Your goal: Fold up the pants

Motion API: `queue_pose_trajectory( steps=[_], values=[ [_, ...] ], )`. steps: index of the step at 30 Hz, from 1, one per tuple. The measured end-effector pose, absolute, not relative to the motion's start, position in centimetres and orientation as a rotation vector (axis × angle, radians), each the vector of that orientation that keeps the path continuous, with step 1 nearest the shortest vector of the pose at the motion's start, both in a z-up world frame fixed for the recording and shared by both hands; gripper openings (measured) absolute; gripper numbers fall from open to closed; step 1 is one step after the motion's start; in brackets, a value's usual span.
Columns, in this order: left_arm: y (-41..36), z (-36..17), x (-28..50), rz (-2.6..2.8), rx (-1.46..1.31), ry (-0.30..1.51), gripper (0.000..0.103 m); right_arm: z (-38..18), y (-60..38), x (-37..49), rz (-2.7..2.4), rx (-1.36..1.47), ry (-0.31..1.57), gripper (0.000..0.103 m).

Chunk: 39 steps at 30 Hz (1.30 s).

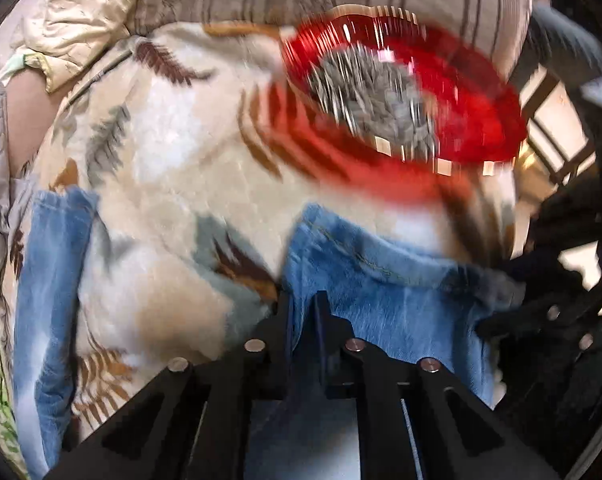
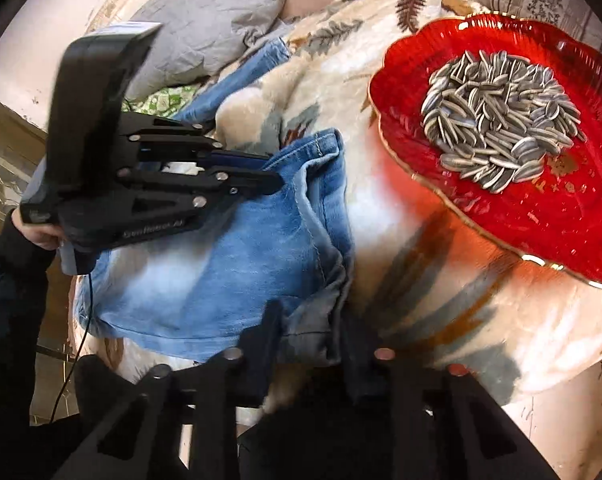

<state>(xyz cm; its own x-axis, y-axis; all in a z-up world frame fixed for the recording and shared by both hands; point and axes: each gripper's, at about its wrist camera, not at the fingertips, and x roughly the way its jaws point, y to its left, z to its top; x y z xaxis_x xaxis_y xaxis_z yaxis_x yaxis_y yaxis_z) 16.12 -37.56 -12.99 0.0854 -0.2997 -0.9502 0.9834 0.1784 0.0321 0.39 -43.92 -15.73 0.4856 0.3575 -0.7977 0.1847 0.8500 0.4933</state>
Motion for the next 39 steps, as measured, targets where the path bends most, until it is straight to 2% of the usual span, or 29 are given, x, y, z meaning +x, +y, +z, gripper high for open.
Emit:
queue_pose_trajectory(
  steps=[4,8,9,10,11,12,13,14,20,23,26,27,31,36,39],
  values=[
    [-38.5,-10.4,17.8,-1.180,0.753,0.967,0.004,-13.2,-43.6,-0.3,0.051,0.505,0.999,0.022],
    [-39.9,-11.8,17.6,-1.112,0.817,0.999,0.004,-14.0,-43.0,0.4,-0.056,0.429,1.059,0.023],
    [-39.6,-11.7,17.7,-1.094,0.810,1.011,0.008,-14.2,-42.9,0.5,-0.098,0.407,1.089,0.024],
    [-38.9,-11.1,17.8,-1.088,0.784,1.019,0.015,-14.2,-43.3,0.2,-0.111,0.402,1.107,0.024],
    [-37.9,-10.2,17.9,-1.085,0.751,1.018,0.041,-13.7,-43.4,-0.2,-0.114,0.410,1.103,0.031],
    [-36.4,-9.1,18.0,-1.068,0.726,0.990,0.074,-13.1,-43.6,-0.8,-0.100,0.418,1.089,0.039],
    [-34.6,-7.6,18.0,-1.039,0.703,0.940,0.085,-12.1,-43.6,-1.3,-0.088,0.419,1.065,0.068],
    [-32.7,-6.3,18.0,-1.015,0.678,0.889,0.090,-11.0,-43.5,-1.8,-0.083,0.413,1.032,0.087],
    [-19.1,1.3,19.3,-0.811,0.617,0.874,0.090,-4.9,-42.2,-0.7,0.017,0.369,0.825,0.088],
    [-11.5,5.0,18.8,-0.650,0.656,0.874,0.091,-3.5,-40.6,1.5,0.078,0.368,0.782,0.088],
    [-6.8,7.0,18.3,-0.548,0.696,0.859,0.101,-2.3,-38.0,4.1,0.159,0.328,0.749,0.088],
    [-5.6,7.2,18.4,-0.524,0.707,0.845,0.101,-2.1,-37.6,4.9,0.167,0.313,0.743,0.088],
    [-5.6,4.3,19.5,-0.522,0.704,0.817,0.101,-1.7,-36.4,8.2,0.152,0.274,0.768,0.088],
    [-11.8,-3.0,21.9,-0.571,0.769,0.720,0.101,-4.4,-40.1,14.4,0.117,0.383,0.903,0.087],
    [-15.8,-7.1,24.3,-0.590,0.781,0.722,0.101,-6.6,-42.6,18.6,0.070,0.456,0.960,0.087]
  ],
)
